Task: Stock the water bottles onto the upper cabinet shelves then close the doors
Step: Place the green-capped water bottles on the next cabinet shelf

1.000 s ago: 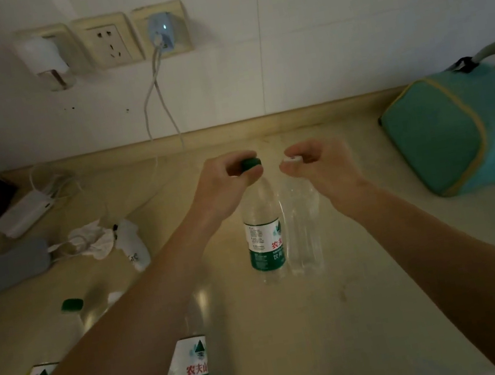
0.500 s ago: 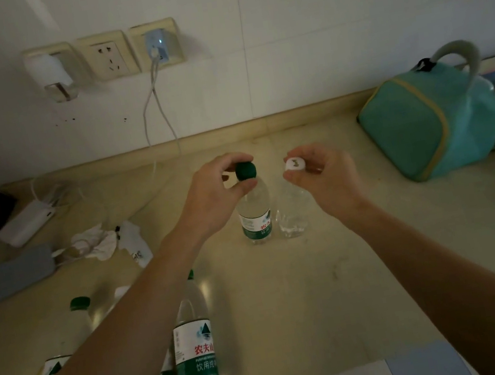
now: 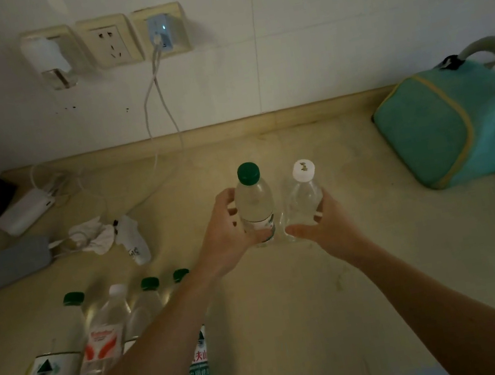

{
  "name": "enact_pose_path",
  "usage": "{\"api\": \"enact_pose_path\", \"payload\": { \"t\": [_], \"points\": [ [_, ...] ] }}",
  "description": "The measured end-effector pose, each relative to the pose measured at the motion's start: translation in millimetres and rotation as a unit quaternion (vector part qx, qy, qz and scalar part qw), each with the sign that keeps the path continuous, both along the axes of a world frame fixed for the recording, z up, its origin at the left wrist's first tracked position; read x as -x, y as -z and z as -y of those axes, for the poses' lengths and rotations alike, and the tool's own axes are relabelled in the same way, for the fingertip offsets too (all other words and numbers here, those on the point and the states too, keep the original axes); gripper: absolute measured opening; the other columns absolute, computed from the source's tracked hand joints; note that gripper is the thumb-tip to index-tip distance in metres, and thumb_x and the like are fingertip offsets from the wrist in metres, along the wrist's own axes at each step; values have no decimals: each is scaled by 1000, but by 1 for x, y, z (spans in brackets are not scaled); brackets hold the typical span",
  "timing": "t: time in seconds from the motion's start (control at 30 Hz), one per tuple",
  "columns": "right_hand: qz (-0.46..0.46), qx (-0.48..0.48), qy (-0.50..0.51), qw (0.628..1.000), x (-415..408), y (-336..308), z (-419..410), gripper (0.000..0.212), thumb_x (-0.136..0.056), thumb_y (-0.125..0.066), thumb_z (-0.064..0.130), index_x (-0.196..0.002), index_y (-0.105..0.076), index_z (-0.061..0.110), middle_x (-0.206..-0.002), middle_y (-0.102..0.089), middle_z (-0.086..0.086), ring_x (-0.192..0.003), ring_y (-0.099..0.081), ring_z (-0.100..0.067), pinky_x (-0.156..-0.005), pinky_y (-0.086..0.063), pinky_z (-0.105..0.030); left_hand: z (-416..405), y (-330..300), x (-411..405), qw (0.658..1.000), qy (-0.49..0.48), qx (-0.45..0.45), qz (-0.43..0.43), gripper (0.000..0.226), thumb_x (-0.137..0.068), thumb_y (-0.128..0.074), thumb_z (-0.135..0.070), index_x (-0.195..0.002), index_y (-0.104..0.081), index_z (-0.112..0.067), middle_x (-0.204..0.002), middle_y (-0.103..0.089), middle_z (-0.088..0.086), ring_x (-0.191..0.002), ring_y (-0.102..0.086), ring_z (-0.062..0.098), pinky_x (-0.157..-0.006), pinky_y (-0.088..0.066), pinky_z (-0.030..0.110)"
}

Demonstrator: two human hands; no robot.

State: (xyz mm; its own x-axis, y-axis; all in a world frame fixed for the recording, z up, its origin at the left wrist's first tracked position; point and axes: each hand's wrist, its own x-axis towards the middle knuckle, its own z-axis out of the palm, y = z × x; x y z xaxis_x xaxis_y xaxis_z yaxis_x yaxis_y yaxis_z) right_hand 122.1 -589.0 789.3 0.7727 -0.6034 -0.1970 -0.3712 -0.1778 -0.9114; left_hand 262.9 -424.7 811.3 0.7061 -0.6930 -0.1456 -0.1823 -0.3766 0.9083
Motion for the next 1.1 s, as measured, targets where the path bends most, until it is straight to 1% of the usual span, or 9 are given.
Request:
{"api": "enact_pose_path", "payload": {
  "t": [0.1,0.2,0.27,0.37,0.57,0.7,0.77,0.9,1.1],
  "points": [
    [4,2,19,1000,-4,14,-1,70,-72,-88,32,-132,-52,34,-119,-65,19,-109,-63,-1,-93,-50,-28,7,20,8,999,-26,25,-29,87,-67,-92,-30,-135,-39,-33,-129,-57,-15,-121,-57,11,-100,-51,36],
    [2,13,30,999,-5,19,0,68,-71,-88,35,-129,-53,33,-113,-65,23,-105,-62,3,-89,-48,-21,14,29,14,997,-57,49,-34,81,-68,-92,-27,-132,-43,-34,-115,-63,-25,-109,-62,-1,-88,-52,22],
    [2,17,32,999,-4,19,0,67,-70,-89,35,-127,-54,34,-111,-65,24,-104,-62,4,-88,-47,-20,18,31,16,995,-75,60,-29,77,-68,-91,-26,-130,-45,-34,-111,-64,-23,-103,-64,-1,-86,-54,24],
    [0,8,38,999,-5,13,0,64,-69,-90,30,-123,-57,33,-109,-69,18,-101,-66,-1,-86,-52,-25,20,31,18,993,-95,66,-18,75,-66,-92,-25,-126,-49,-35,-108,-65,-22,-100,-64,-1,-86,-54,27],
    [35,-20,60,997,-3,-16,-1,59,-67,-91,26,-119,-63,27,-108,-73,13,-102,-68,-6,-92,-55,-35,14,12,15,991,-89,94,-10,71,-63,-93,-25,-121,-54,-35,-106,-67,-22,-98,-65,-2,-80,-53,19],
    [88,2,65,994,0,-66,-6,53,-68,-90,25,-115,-66,26,-105,-74,11,-100,-70,-8,-94,-57,-42,12,-36,11,987,-81,138,20,72,-63,-94,-22,-123,-55,-30,-106,-68,-19,-98,-65,-4,-74,-52,11],
    [124,19,72,989,3,-100,-10,50,-68,-90,22,-112,-68,25,-103,-75,12,-97,-70,-5,-92,-57,-38,11,-70,10,981,-76,173,37,70,-65,-93,-19,-123,-55,-29,-107,-69,-17,-98,-66,-3,-74,-52,10],
    [209,55,93,972,11,-180,-20,46,-69,-90,16,-110,-70,20,-100,-77,10,-95,-72,-5,-86,-57,-31,11,-153,11,962,-62,252,90,65,-66,-92,-16,-114,-55,-39,-105,-69,-22,-98,-65,-5,-75,-51,7],
    [342,139,99,924,28,-309,-35,46,-72,-87,12,-114,-69,17,-99,-77,12,-93,-72,-3,-74,-55,-12,6,-282,26,915,-27,358,187,64,-67,-92,-18,-115,-56,-42,-104,-69,-29,-98,-65,-7,-75,-48,3]
  ]
}}
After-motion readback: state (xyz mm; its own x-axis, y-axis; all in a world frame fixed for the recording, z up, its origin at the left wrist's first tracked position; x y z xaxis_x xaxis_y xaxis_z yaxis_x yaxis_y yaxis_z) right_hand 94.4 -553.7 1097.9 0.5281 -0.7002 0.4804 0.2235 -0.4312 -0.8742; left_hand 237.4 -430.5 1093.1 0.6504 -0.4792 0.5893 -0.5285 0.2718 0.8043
